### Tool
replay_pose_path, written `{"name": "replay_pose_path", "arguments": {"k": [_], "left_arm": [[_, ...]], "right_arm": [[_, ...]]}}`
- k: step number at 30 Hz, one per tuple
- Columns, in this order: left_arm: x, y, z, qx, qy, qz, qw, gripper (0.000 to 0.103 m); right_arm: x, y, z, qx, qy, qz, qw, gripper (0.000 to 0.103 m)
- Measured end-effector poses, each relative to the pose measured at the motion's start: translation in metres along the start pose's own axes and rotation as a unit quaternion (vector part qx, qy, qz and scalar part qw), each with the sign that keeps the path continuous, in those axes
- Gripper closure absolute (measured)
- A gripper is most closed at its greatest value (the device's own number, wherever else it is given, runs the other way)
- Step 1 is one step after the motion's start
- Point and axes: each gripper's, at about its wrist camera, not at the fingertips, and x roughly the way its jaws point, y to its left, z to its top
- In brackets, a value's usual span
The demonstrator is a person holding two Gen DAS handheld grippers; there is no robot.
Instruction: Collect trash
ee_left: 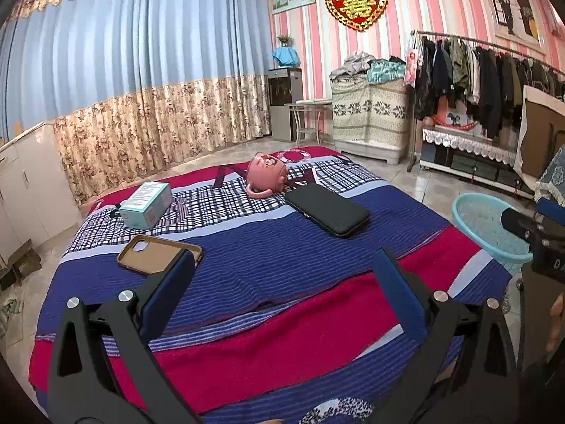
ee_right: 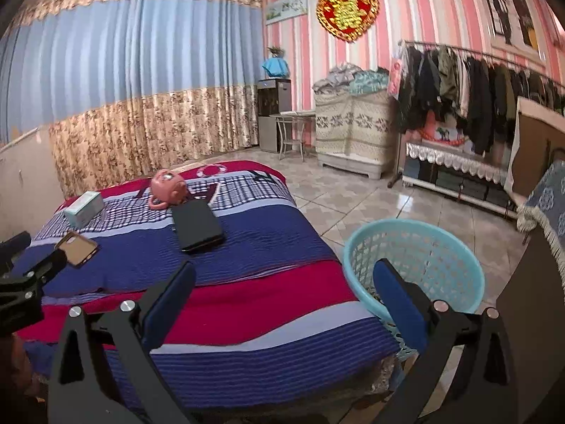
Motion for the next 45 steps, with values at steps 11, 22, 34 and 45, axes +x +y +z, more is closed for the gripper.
{"name": "replay_pose_path", "arguments": {"k": [11,22,34,45], "left_arm": [[-0.02,0.02,0.0,-0.021,-0.011,0.004,0.9997,0.005],[-0.028,0.034,-0.006,-0.036,-0.01,-0.002,0.9993,0.005],[-0.029,0.037,-0.007,-0.037,-0.02,0.0,0.9991,0.005],[-0.028,0.04,-0.007,-0.039,-0.017,0.002,0.9991,0.005]], "right_arm": [[-0.038,0.045,0.002,-0.03,-0.035,0.009,0.999,0.005],[-0.041,0.056,0.0,-0.033,-0.04,0.009,0.999,0.005],[-0.035,0.057,-0.006,-0.032,-0.036,0.007,0.999,0.005],[-0.038,0.061,-0.006,-0.038,-0.043,0.006,0.998,0.005]]}}
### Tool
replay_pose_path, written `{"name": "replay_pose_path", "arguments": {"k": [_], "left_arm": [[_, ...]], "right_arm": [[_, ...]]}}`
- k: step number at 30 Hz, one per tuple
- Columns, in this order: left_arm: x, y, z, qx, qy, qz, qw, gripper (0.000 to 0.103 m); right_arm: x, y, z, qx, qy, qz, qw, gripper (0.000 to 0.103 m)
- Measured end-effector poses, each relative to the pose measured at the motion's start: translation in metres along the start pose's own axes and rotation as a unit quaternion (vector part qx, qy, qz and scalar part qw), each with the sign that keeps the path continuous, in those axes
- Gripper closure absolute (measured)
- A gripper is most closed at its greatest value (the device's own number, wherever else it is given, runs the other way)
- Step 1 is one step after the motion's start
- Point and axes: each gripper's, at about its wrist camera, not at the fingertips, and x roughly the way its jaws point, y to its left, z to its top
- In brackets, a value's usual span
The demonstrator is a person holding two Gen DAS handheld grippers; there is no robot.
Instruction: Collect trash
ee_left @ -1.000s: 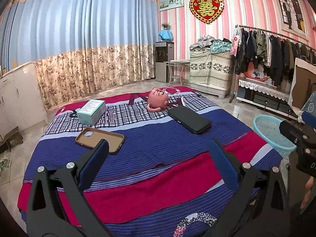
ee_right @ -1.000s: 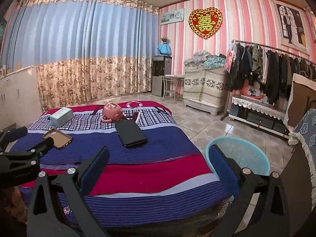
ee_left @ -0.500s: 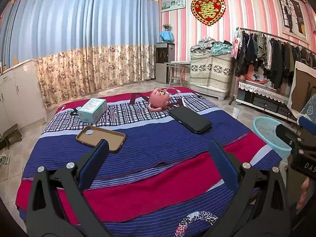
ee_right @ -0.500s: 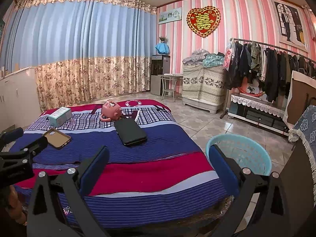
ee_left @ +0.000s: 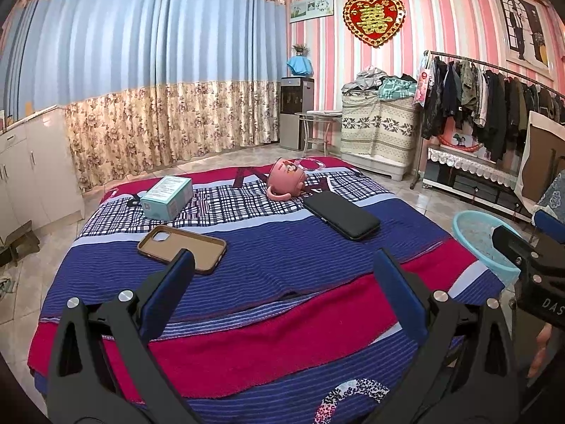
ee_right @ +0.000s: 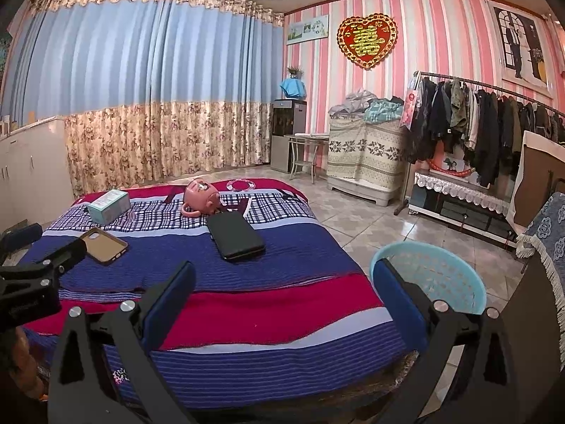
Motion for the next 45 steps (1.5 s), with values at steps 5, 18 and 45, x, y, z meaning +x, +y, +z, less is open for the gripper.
{"name": "replay_pose_path", "arguments": {"k": [5,18,45], "left_arm": [[0.0004,0.0007,0.0004,0.002,-0.002,0.0,1.0,0.005],[-0.0019,0.0014,0.0029,0.004,-0.009,0.002,1.0,0.005],[-0.0033,0.0028,0.0047,0.004,-0.011,0.003,0.9999,0.005]], "right_arm": [[-0.0019,-0.0008,0.0027,0.0,-0.006,-0.001,1.0,0.005],[-0.0044,-0.0008,0.0041,0.003,-0.01,-0.001,1.0,0.005],[-0.0033,0.0034,0.0032,0.004,-0.01,0.002,1.0,0.005]]}}
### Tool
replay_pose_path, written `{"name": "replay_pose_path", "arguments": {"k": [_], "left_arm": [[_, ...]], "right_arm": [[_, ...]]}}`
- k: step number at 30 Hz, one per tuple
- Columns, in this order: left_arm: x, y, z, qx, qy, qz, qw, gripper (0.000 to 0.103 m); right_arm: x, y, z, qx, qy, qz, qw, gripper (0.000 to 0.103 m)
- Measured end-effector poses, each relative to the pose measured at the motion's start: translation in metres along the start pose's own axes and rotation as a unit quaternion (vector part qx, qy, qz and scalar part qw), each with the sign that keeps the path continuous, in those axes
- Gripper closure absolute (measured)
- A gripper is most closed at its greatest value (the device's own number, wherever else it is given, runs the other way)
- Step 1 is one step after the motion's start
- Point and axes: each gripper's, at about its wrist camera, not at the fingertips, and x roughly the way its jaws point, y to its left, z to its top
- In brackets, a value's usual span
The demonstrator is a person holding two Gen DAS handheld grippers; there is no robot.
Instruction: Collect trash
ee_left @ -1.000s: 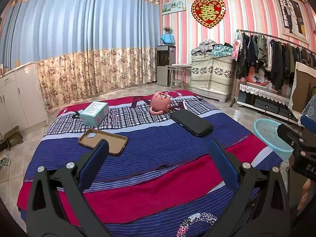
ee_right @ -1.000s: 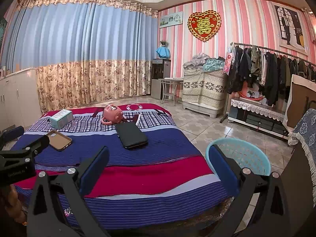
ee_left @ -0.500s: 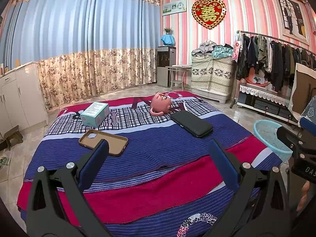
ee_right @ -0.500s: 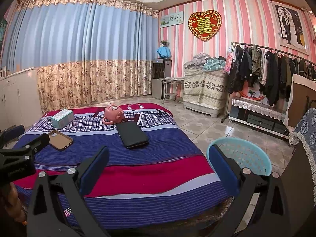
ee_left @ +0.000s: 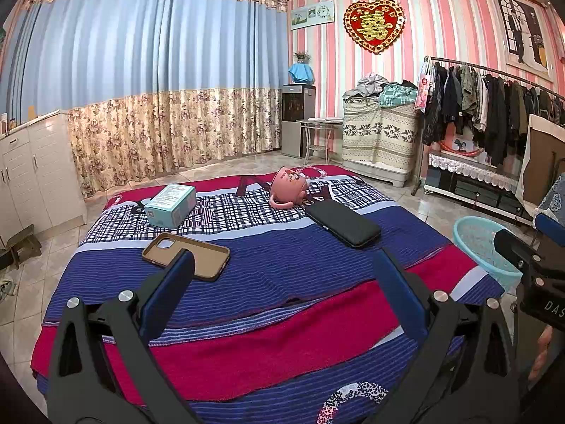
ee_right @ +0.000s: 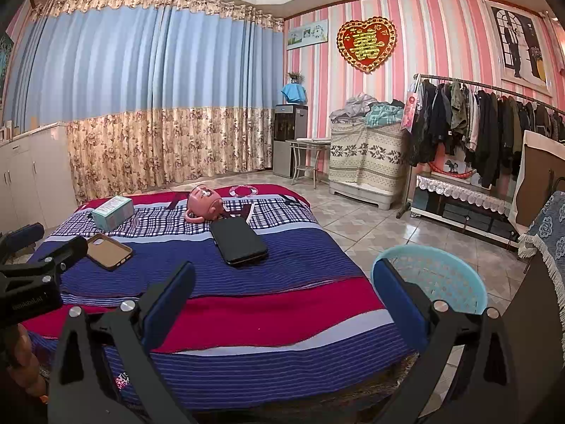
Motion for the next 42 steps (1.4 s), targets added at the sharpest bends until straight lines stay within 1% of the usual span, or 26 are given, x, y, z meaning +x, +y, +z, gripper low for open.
{"name": "replay_pose_path", "arguments": {"k": [42], "left_arm": [[-0.0001,0.0025,-0.0009,-0.002,0.0,0.0,1.0,0.005]], "right_arm": [[0.0015,0.0033,-0.003,0.0,0.002,0.003,1.0,0.005]]}}
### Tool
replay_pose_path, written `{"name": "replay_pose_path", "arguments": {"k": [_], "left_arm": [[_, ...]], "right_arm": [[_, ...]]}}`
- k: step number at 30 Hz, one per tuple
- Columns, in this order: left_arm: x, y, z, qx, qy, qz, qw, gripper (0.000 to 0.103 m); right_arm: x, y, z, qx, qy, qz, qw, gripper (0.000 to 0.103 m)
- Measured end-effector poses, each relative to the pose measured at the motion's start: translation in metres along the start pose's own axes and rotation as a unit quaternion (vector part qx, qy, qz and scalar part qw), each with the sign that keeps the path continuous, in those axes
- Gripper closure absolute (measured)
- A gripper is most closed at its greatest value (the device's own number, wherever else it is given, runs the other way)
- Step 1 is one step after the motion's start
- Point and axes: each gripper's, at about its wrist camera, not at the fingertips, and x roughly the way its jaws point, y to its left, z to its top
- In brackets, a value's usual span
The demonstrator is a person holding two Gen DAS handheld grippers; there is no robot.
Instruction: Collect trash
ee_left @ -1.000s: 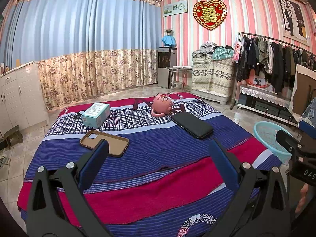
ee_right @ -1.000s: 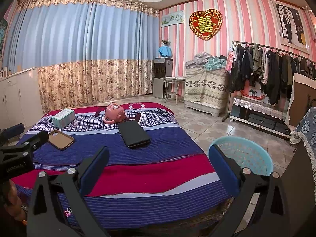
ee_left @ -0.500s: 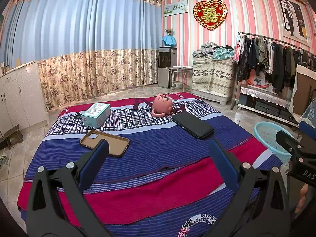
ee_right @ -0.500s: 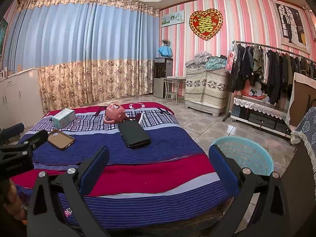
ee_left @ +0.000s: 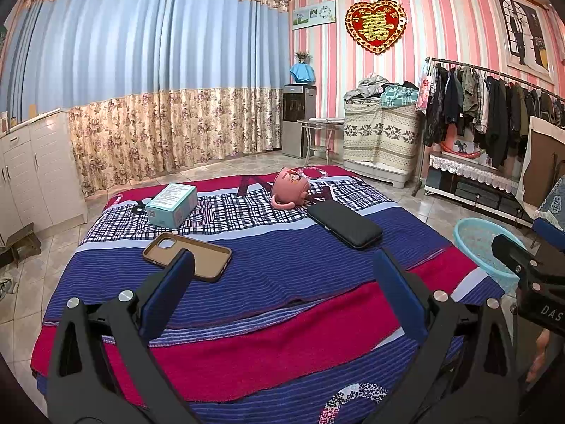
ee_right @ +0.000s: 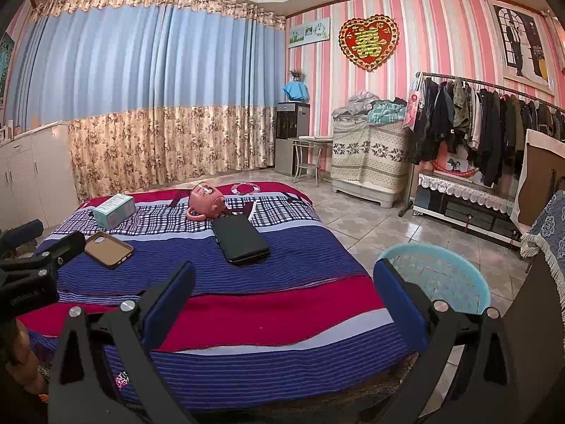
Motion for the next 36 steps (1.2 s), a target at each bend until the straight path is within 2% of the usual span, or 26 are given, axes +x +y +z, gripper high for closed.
{"name": "replay_pose_path", "arguments": {"k": [36], "left_arm": [[0.0004,0.0012,-0.0019,0.0,-0.002,0.0,1.0,0.005]], "right_arm": [[0.0002,0.0011,-0.0036,0.0,-0.002,0.002,1.0,0.005]]}}
